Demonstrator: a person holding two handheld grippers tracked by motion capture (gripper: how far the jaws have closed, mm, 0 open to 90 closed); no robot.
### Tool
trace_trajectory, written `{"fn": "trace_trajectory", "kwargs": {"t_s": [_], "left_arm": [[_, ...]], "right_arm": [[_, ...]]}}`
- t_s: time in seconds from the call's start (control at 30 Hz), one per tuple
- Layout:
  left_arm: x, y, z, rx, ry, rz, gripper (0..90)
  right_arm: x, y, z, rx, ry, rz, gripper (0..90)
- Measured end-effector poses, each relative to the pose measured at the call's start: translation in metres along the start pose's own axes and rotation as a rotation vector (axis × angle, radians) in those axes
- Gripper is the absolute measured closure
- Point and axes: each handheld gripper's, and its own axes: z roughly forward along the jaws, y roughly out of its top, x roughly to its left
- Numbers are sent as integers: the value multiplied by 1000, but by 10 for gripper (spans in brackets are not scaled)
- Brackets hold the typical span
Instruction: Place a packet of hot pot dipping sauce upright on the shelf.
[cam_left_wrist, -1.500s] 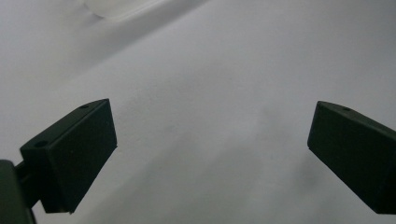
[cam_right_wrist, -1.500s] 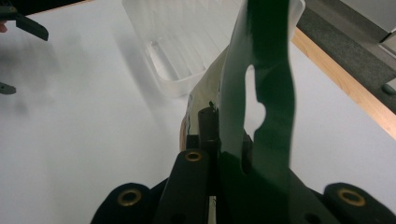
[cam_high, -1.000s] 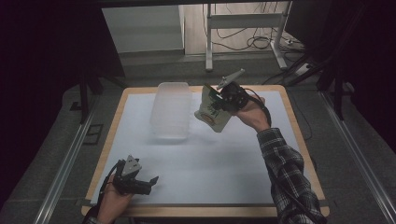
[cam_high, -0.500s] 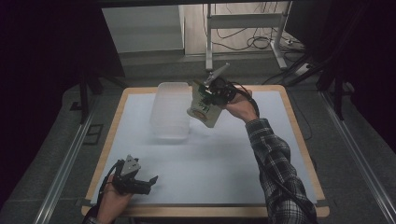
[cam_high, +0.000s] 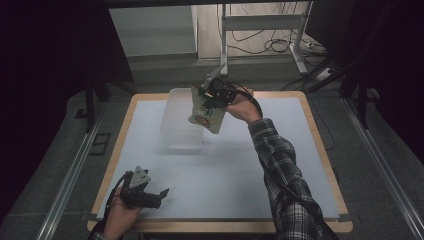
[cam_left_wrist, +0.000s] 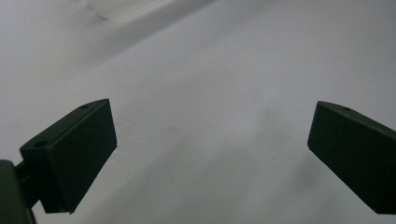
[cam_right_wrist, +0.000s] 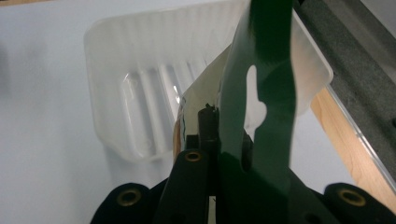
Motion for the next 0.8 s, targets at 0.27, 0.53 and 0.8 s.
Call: {"fn": "trace_trajectory", "kwargs": {"t_s": [0.27, 0.53, 0.8], "left_arm": [[0, 0, 0, -1, -1, 0, 11], [0, 0, 0, 1, -1, 1, 11], [0, 0, 0, 3, -1, 5, 11]], "right_arm": [[5, 18, 17, 6, -23, -28, 890], [11, 33, 31, -7, -42, -39, 889], [19, 45, 43, -31, -49, -47, 888]]}}
